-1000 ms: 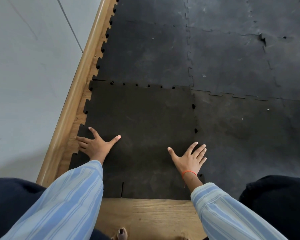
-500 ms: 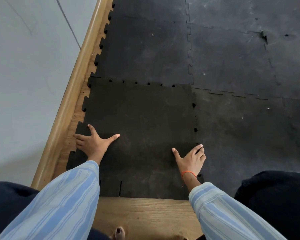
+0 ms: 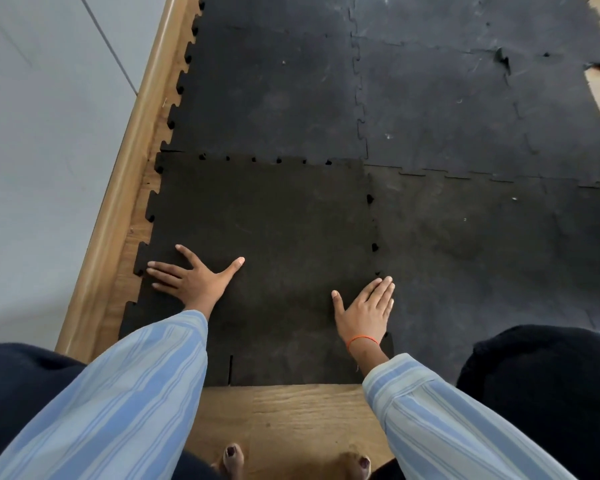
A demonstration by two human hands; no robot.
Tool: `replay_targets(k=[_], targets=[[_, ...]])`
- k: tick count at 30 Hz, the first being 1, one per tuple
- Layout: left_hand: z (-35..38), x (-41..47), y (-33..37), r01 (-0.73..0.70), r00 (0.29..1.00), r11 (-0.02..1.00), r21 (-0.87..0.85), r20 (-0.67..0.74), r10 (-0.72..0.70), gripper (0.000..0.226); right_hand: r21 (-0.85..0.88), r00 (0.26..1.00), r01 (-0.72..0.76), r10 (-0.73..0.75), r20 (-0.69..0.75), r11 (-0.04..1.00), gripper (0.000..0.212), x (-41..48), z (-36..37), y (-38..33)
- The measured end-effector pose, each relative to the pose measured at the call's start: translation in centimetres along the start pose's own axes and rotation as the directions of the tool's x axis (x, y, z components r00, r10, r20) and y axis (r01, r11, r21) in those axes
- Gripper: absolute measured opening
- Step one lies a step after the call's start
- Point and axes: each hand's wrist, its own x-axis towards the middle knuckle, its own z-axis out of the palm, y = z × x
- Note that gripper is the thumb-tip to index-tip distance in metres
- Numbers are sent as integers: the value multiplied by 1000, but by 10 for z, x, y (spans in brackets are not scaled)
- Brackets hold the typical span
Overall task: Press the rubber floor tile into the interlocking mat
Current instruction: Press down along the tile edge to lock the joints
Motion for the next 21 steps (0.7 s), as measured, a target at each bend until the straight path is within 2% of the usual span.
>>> replay_targets(k=[8,12,15,18,21], targets=[[16,-21,34,-110,993,993,43,39,108,131,-67,992,85,-78,101,994,91,2,3,14],[23,-38,52,-242,969,967,75,63,238,127,-43,991,92,-88,98,995,92,4,1,16],[30,-49,59,-330,942,938,104,91,322,125,88,997,67,-70,36,994,98,3,-1,17],[32,-50,62,-336,940,935,110,97,326,126,293,999,-48,52,-6,955,109,0,-2,13],[31,-50,64,-330,942,938,109,98,320,129,428,988,-126,151,-25,895,104,5,-3,6]])
